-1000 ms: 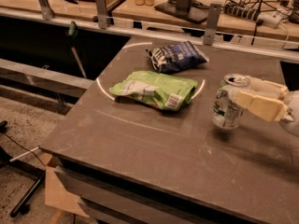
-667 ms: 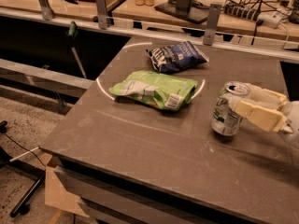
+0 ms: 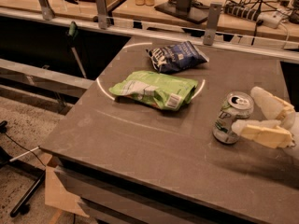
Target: Place 7up can upright
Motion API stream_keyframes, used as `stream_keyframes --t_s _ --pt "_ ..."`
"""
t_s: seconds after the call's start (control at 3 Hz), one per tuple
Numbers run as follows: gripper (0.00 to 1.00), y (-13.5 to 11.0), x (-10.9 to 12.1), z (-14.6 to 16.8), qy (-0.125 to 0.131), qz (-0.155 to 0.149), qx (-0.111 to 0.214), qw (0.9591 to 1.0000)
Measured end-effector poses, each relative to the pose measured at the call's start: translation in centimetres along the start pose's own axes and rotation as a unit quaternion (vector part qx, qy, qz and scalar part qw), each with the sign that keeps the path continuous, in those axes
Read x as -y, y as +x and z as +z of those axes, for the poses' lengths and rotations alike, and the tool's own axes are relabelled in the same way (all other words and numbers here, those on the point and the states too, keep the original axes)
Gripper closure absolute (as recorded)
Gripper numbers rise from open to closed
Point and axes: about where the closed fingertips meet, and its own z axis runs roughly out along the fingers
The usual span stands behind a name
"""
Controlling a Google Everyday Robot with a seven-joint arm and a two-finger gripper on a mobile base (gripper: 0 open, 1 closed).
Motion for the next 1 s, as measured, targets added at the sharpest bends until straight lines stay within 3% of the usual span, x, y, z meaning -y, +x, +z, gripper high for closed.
stream_keyframes --t_s 0.33,0.67,1.0 --pt "0.00 -1.1 0.4 -1.3 0.000 -0.027 -0.013 0.9996" --pt "0.00 -4.2 1.3 -4.7 0.028 -0.068 -0.069 0.9949" --pt "0.00 -5.3 2.4 -6.8 0.056 -0.077 -0.087 0.9916"
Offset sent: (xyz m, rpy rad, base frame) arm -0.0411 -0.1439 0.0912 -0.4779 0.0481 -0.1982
